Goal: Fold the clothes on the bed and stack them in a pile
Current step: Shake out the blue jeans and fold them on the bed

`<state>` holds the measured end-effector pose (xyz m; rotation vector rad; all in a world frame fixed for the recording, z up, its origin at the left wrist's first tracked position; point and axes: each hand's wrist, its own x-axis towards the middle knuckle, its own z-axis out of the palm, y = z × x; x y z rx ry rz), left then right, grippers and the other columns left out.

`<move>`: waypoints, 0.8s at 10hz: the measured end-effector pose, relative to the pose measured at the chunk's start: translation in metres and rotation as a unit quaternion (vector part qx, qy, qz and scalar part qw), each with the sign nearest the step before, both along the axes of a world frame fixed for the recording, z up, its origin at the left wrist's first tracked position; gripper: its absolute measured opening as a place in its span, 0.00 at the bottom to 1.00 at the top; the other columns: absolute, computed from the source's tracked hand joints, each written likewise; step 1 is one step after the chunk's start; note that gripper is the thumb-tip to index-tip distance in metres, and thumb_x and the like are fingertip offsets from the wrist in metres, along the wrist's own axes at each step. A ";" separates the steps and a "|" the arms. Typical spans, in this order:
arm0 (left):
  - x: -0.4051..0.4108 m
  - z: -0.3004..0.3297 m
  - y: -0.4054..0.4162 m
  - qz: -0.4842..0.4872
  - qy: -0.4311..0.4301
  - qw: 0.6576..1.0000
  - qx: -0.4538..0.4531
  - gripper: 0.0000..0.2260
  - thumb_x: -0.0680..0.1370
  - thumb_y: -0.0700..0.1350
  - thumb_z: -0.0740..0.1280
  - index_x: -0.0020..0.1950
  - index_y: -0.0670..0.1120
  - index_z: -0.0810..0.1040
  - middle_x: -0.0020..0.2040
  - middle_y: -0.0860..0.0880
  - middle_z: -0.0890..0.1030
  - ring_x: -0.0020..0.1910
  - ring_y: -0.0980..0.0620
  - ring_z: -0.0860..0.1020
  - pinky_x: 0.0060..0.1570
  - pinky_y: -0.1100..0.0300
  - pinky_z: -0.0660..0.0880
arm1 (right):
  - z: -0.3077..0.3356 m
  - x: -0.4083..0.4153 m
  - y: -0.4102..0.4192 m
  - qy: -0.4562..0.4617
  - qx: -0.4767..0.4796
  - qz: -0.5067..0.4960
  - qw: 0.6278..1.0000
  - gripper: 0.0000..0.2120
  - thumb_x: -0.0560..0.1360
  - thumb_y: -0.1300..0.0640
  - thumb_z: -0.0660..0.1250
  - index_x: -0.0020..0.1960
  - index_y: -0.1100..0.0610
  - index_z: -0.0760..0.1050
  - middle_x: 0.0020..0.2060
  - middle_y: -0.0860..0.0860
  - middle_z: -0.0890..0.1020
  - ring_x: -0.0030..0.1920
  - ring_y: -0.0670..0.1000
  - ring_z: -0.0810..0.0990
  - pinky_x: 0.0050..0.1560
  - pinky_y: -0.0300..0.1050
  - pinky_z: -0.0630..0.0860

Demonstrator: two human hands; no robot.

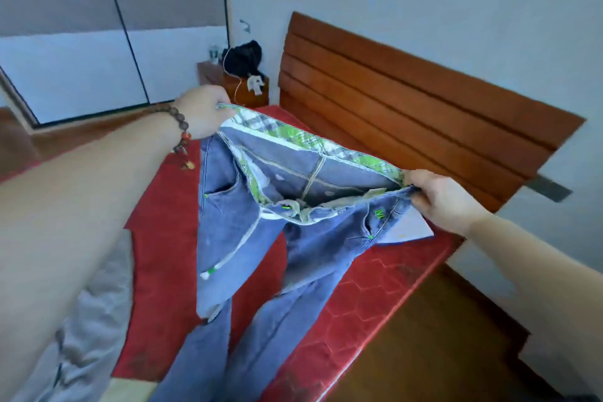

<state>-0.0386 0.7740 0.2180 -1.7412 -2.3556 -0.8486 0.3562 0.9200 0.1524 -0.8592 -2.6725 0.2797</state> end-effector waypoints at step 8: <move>0.047 0.099 0.023 -0.271 0.126 0.954 -0.004 0.11 0.71 0.50 0.76 0.38 0.49 0.75 0.41 0.51 0.71 0.40 0.48 0.73 0.39 0.59 0.66 | 0.186 0.078 0.031 0.204 0.069 -0.266 0.940 0.13 0.77 0.57 0.67 0.39 0.64 0.73 0.29 0.57 0.74 0.33 0.56 0.71 0.34 0.46 0.65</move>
